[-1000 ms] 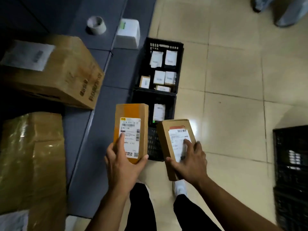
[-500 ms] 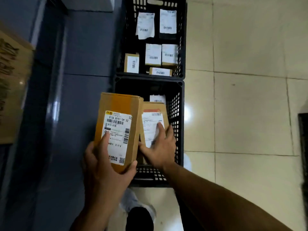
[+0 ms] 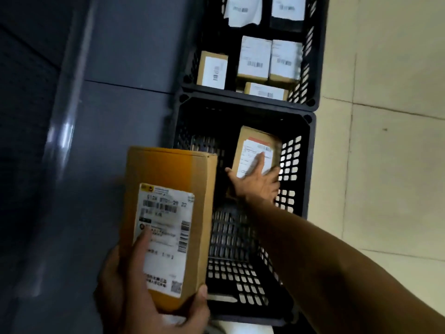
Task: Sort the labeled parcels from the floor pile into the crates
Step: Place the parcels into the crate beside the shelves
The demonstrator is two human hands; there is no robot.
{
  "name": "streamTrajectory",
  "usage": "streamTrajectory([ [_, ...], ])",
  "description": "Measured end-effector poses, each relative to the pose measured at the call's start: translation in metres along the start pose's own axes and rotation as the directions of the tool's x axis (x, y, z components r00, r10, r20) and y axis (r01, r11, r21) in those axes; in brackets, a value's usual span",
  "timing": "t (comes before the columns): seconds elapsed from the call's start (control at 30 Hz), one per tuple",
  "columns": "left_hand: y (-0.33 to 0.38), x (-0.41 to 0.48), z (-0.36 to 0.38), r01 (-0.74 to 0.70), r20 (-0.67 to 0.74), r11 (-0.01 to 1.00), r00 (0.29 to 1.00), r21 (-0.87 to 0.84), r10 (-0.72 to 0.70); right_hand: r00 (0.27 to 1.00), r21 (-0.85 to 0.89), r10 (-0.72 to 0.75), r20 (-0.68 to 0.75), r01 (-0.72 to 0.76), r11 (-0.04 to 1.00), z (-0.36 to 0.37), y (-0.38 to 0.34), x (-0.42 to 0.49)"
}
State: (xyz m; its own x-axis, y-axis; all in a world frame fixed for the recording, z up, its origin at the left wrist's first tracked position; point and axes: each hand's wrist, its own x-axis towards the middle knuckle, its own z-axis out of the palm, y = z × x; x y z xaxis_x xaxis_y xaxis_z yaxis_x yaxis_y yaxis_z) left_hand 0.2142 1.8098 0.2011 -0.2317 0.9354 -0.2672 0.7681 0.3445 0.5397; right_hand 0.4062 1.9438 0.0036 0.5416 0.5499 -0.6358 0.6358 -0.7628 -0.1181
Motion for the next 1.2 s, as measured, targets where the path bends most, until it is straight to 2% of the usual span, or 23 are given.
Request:
streamTrajectory([
  [0.13, -0.002, -0.003, 0.006, -0.068, 0.021, 0.997, 0.997, 0.022, 0.068, 1.000, 0.000, 0.021, -0.010, -0.021, 1.000, 0.011, 0.003, 0.019],
  [0.27, 0.010, -0.001, 0.009, -0.023, 0.057, 1.000, 0.998, -0.012, 0.024, 1.000, -0.009, -0.007, -0.004, 0.007, 1.000, 0.016, 0.009, 0.025],
  [0.37, 0.012, -0.002, 0.014, -0.034, 0.077, 0.998, 0.997, 0.051, 0.030, 0.998, 0.015, -0.060, -0.007, 0.060, 0.998, 0.001, 0.010, 0.019],
  [0.53, 0.029, 0.007, 0.022, -0.056, 0.114, 0.996, 0.992, 0.068, 0.048, 0.980, 0.298, -0.196, -0.043, 0.200, 0.933, -0.051, 0.030, -0.024],
  [0.6, 0.040, 0.016, 0.033, -0.069, 0.129, 0.995, 0.990, 0.074, 0.059, 0.953, 0.334, -0.288, -0.089, 0.301, 0.893, -0.076, 0.051, -0.041],
  [0.7, 0.050, 0.033, 0.071, -0.121, 0.193, 0.984, 0.977, 0.129, 0.095, 0.893, 0.307, -0.414, -0.177, 0.449, 0.839, -0.108, 0.082, -0.052],
  [0.83, 0.051, 0.061, 0.141, -0.242, 0.324, 0.925, 0.935, 0.292, 0.142, 0.846, 0.293, -0.470, -0.252, 0.530, 0.796, -0.134, 0.116, -0.052],
  [1.03, 0.057, 0.110, 0.221, -0.273, 0.306, 0.850, 0.942, 0.451, 0.140, 0.811, 0.230, -0.524, -0.261, 0.579, 0.782, -0.132, 0.152, -0.042],
  [1.2, 0.062, 0.115, 0.254, -0.273, 0.321, 0.841, 0.939, 0.467, 0.127, 0.793, 0.195, -0.551, -0.260, 0.602, 0.774, -0.123, 0.170, -0.037],
])
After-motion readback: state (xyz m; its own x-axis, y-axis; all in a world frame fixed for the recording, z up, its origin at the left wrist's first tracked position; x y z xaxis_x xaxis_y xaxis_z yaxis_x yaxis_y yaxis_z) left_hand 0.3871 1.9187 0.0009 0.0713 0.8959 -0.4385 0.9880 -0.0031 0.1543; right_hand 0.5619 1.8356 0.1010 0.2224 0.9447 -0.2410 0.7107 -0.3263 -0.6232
